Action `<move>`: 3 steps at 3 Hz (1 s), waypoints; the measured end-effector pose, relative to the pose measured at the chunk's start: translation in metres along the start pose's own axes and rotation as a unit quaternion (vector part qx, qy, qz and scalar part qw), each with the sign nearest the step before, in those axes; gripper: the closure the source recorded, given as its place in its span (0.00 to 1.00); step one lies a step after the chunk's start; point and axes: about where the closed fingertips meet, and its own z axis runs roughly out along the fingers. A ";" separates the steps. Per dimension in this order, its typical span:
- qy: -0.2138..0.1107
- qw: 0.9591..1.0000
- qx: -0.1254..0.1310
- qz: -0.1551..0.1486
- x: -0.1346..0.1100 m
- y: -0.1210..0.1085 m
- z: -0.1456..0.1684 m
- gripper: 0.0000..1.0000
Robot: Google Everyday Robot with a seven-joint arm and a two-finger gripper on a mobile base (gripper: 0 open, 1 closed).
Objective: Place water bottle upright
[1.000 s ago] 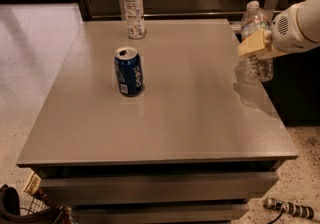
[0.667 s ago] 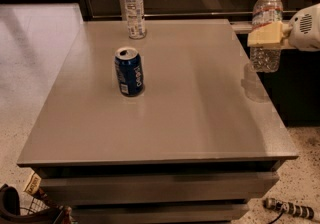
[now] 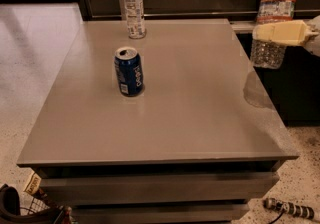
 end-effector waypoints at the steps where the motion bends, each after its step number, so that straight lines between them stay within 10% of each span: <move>1: -0.020 0.996 -0.032 -0.076 0.002 0.019 -0.007 1.00; 3: -0.076 0.972 -0.045 -0.219 0.004 0.048 0.010 1.00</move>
Offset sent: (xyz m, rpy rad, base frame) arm -0.0324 0.0389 0.0109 -0.2527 -0.5217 0.1866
